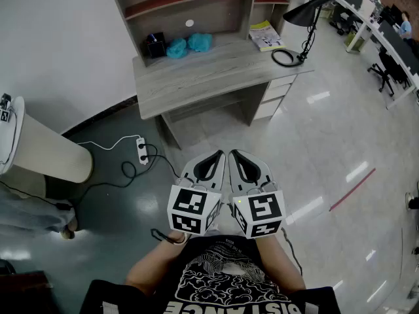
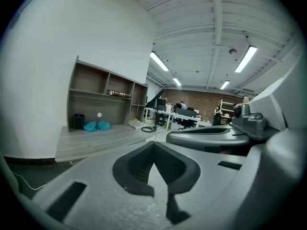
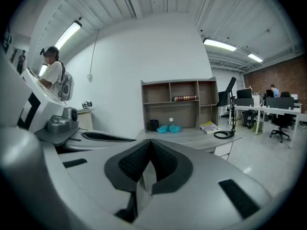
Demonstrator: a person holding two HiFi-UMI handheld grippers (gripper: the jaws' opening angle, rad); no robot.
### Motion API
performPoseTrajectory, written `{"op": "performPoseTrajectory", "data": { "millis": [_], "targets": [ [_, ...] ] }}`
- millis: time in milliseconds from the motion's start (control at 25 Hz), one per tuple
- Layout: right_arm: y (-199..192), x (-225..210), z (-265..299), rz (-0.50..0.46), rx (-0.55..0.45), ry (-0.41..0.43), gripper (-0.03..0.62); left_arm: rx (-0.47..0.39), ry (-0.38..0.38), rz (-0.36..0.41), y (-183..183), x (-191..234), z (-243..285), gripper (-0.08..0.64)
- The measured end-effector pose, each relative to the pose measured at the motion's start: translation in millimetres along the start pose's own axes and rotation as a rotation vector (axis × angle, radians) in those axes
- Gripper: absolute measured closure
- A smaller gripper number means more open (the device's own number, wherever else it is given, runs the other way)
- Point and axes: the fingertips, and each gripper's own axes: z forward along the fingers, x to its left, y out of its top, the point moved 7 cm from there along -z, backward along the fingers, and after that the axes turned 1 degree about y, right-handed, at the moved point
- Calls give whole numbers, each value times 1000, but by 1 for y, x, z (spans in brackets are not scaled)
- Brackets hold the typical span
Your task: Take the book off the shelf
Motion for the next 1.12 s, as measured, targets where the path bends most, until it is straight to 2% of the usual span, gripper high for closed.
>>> {"op": "performPoseTrajectory", "data": {
  "millis": [600,920,1120],
  "targets": [
    [4,14,28,23,12,-8,575,-7,-32,-24,6,34,6,555],
    [7,-3,57,39,4,15,575,-8,-20,-22,12,48,31,555],
    [5,-31,81,47,7,37,575,5,6,-23,14,55,64,555]
  ]
}}
